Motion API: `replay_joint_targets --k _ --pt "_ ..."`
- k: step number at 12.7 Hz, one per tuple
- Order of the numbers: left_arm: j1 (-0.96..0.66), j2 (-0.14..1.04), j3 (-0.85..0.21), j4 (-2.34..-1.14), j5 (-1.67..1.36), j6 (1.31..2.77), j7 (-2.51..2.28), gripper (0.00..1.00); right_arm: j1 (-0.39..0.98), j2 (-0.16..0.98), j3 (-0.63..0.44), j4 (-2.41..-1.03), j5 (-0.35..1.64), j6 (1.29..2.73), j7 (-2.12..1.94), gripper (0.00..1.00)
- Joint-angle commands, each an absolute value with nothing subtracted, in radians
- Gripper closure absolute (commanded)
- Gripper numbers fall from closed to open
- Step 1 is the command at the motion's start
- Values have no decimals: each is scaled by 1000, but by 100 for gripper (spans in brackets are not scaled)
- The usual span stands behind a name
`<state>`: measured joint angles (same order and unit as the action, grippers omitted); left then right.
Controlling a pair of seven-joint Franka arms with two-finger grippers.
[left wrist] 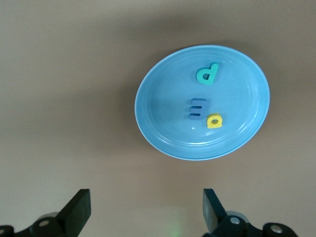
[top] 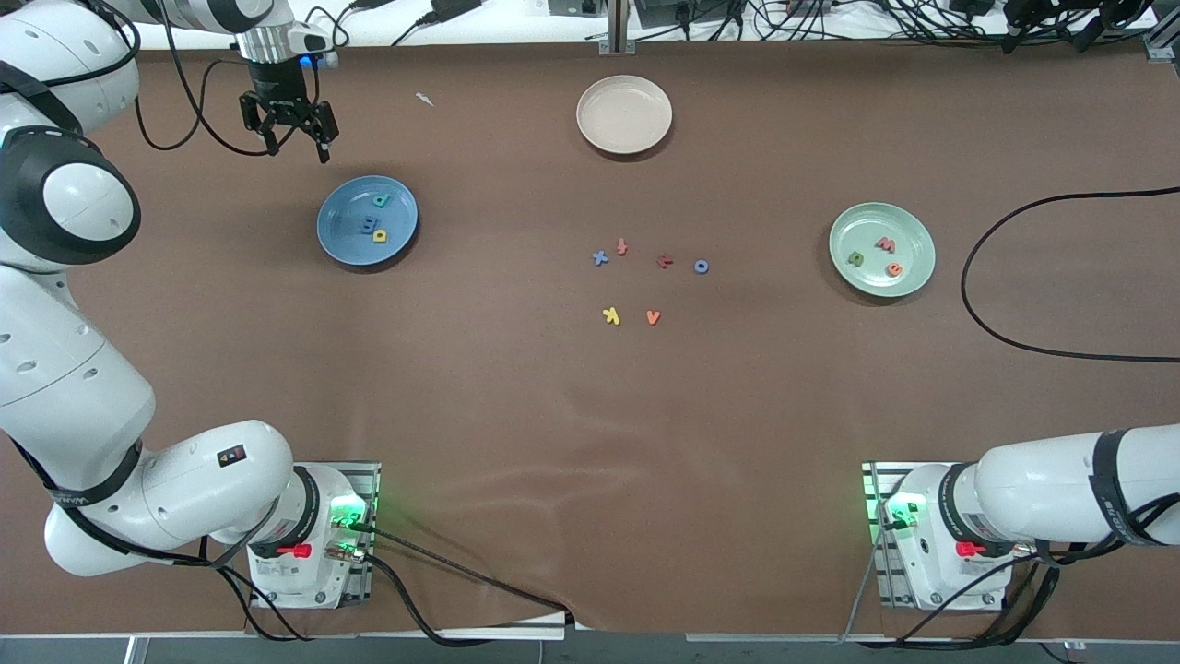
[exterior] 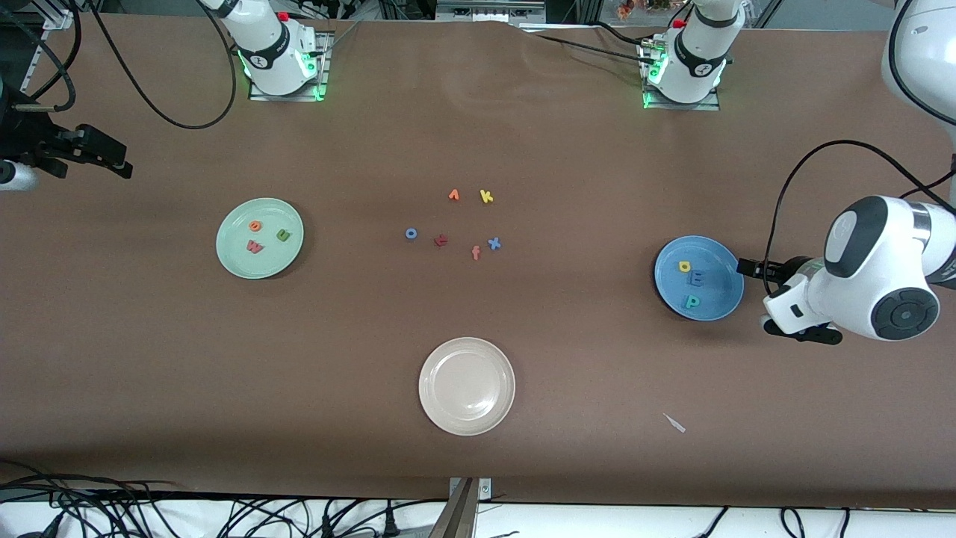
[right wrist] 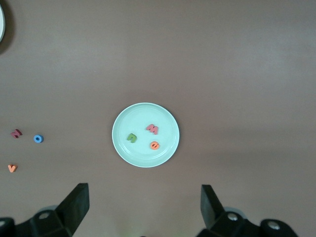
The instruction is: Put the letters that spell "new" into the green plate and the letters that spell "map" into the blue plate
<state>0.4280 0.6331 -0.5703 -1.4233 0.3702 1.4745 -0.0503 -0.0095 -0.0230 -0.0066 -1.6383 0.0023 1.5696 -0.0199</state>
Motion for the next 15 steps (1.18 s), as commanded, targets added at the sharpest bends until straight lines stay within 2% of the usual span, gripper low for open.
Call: replay_joint_targets --k 1,2,8,12,15 --pt "234 470 -316 -1475 219 1477 -52 0 -17 -35 0 -1638 18 1555 -11 0" --pt "141 428 -178 -1483 125 1479 -48 0 -17 -35 0 -1638 18 1555 -11 0" --pt "32 194 3 -1506 15 1500 -63 0 -17 -35 -2 -1638 18 1554 -11 0" --pt "9 54 3 -1545 -8 1548 -44 0 -17 -35 -2 -1638 18 1554 -11 0" --pt "14 18 3 -1594 -8 1554 -40 0 -17 -35 -2 -1638 18 1554 -11 0"
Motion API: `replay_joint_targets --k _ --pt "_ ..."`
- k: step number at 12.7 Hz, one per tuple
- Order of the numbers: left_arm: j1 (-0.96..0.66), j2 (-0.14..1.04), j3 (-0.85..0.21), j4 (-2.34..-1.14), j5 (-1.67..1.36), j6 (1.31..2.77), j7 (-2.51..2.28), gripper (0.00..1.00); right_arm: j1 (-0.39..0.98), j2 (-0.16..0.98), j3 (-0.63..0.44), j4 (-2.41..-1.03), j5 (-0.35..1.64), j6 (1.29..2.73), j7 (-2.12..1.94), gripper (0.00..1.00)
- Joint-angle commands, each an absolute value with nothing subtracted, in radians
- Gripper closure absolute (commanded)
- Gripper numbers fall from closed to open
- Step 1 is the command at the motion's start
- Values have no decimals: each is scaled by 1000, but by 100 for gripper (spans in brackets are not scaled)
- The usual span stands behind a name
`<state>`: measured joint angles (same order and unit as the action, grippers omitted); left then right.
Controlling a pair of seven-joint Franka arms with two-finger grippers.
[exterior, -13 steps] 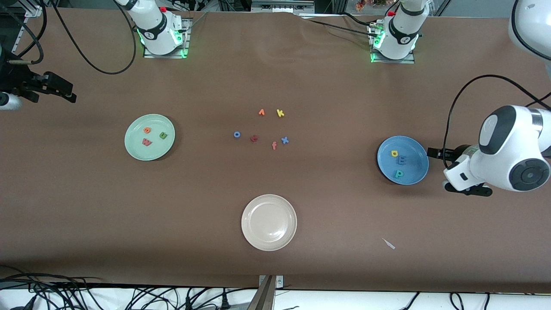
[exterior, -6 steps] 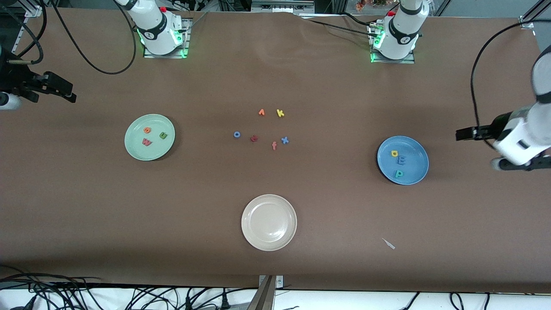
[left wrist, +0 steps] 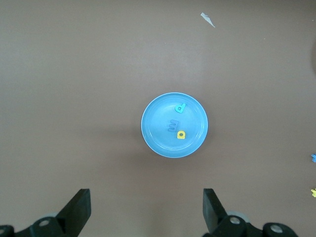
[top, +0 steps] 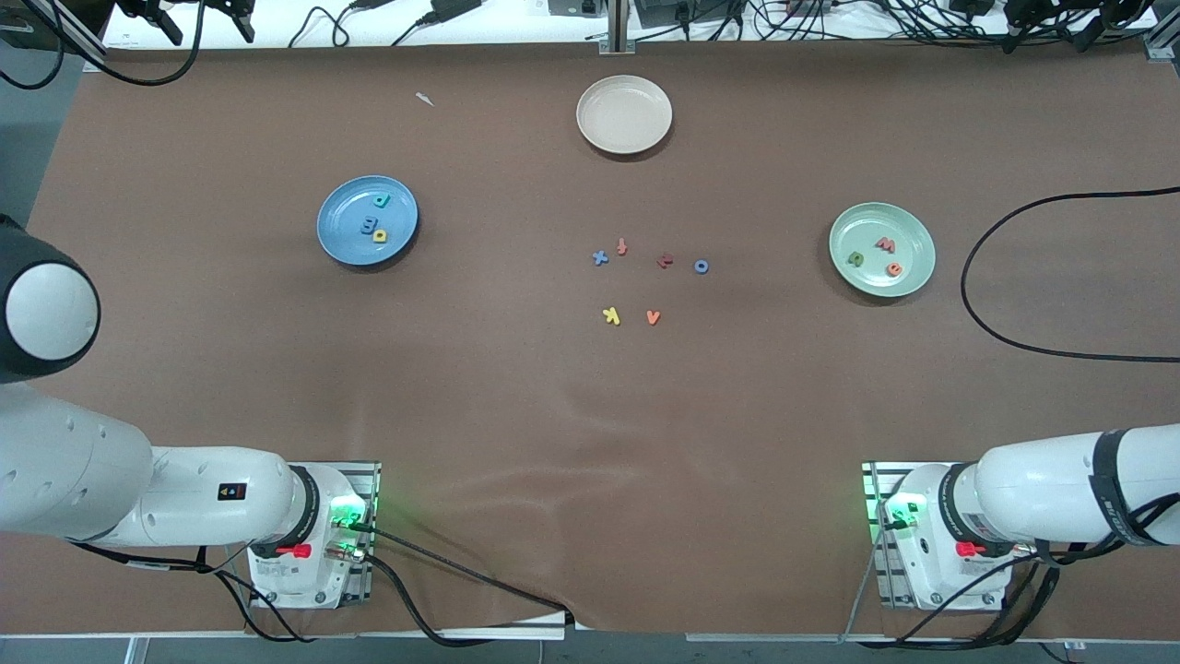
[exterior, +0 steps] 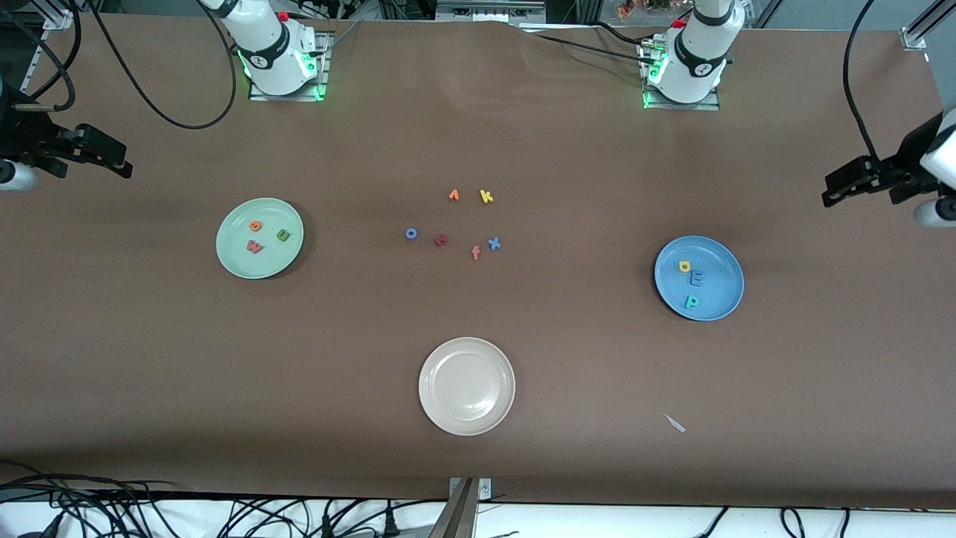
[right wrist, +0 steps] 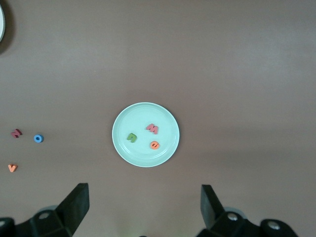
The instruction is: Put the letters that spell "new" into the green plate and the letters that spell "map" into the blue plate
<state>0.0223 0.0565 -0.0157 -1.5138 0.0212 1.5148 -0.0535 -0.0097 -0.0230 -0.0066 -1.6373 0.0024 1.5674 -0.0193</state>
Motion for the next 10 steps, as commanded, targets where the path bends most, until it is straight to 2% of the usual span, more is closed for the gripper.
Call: replay_joint_targets --k 1,3,10 --pt "17 -3 3 -1632 -9 1589 -40 0 -17 -35 -2 -1638 18 1555 -11 0" --pt "17 -52 3 -1718 -9 1667 -40 0 -17 -35 -2 -1638 17 1555 -18 0" --pt "28 -18 -2 -1684 -9 1651 -46 0 -17 -34 -6 -1638 17 1555 -26 0"
